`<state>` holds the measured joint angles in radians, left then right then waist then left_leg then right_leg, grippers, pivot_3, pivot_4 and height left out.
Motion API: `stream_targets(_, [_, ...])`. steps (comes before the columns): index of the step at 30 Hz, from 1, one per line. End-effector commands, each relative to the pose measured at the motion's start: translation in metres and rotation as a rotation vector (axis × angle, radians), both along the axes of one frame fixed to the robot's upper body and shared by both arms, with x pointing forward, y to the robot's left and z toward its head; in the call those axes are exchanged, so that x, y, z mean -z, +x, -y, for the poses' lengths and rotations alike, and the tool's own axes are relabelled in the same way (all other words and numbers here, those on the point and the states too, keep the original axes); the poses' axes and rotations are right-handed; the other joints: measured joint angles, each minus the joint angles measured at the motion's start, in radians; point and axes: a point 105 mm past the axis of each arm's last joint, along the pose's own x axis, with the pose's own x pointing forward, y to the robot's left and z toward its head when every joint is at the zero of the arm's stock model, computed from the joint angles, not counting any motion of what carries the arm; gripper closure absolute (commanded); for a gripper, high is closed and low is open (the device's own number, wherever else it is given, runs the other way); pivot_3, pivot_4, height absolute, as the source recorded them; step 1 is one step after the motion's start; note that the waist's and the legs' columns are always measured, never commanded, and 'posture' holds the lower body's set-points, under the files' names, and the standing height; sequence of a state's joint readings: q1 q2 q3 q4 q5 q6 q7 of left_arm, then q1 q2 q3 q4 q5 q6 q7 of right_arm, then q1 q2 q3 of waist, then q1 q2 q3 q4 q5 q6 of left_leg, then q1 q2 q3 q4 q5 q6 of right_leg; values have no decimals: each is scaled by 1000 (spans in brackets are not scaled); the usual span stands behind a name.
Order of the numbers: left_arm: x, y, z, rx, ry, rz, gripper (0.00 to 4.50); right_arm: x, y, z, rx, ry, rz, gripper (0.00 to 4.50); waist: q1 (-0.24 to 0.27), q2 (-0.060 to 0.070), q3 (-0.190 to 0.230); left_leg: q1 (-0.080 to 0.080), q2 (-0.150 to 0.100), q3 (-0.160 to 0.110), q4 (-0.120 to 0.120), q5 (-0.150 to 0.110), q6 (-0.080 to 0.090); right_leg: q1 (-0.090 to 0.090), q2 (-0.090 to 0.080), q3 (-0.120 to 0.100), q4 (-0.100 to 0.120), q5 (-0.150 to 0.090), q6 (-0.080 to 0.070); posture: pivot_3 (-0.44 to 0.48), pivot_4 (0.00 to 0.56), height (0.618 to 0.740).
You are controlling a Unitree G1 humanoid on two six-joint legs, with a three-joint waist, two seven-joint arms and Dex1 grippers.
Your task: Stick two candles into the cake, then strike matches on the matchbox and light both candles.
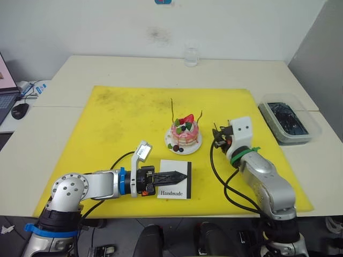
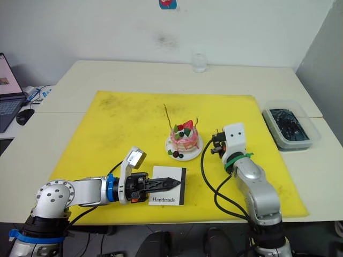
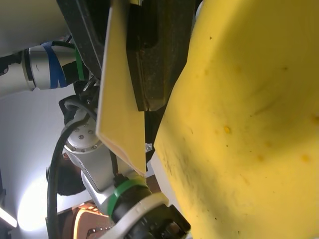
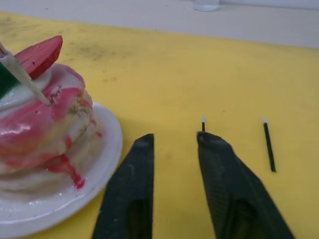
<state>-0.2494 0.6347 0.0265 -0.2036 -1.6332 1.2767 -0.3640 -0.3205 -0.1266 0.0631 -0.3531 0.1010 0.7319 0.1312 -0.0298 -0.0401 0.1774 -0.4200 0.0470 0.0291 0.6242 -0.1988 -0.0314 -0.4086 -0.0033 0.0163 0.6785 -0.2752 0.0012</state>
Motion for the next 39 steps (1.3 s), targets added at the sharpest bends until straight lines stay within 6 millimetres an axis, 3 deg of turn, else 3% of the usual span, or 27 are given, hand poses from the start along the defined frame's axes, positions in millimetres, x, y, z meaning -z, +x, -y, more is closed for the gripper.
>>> stream_targets(1, [-7,-2,2,13,-15,31,4500,-6,17,2,32,-15,59,1736,0,0,0,0,0,0,0,0,0,0,0,0,0,0,0,0,150,740])
stream_targets(14, [-6,-3,0,-1,-10,33,4500,24,38,7,72,-37,8,1736,0,0,0,-1,0,-1,0,0,0,0,0,-1,0,0,0,0,150,740])
stream_targets(17, [-6,-2,1,-1,-9,35,4500,29,40,8,90,-34,-19,2311,0,0,0,-1,0,0,0,0,0,0,0,0,0,0,0,0,150,740])
stream_targets(23, [-6,-2,1,-1,-9,36,4500,26,42,9,114,-2,-24,4488,0,0,0,-1,0,-1,0,0,0,0,0,0,0,0,0,0,150,740])
stream_targets(30, [-6,-3,1,0,-9,35,4500,7,33,4,86,47,14,4488,0,0,0,-1,1,-1,0,0,0,0,0,-1,0,0,0,0,150,740])
stream_targets(35, [-5,-5,1,1,-11,34,4500,-19,11,4,51,73,44,4488,1,0,0,-1,1,-1,0,0,0,0,0,-1,0,0,0,0,150,740])
stream_targets(39, [-4,-5,2,6,-13,29,4500,-26,-13,12,39,67,21,4488,2,0,0,-1,1,-1,0,0,0,0,0,-1,0,0,0,0,150,740])
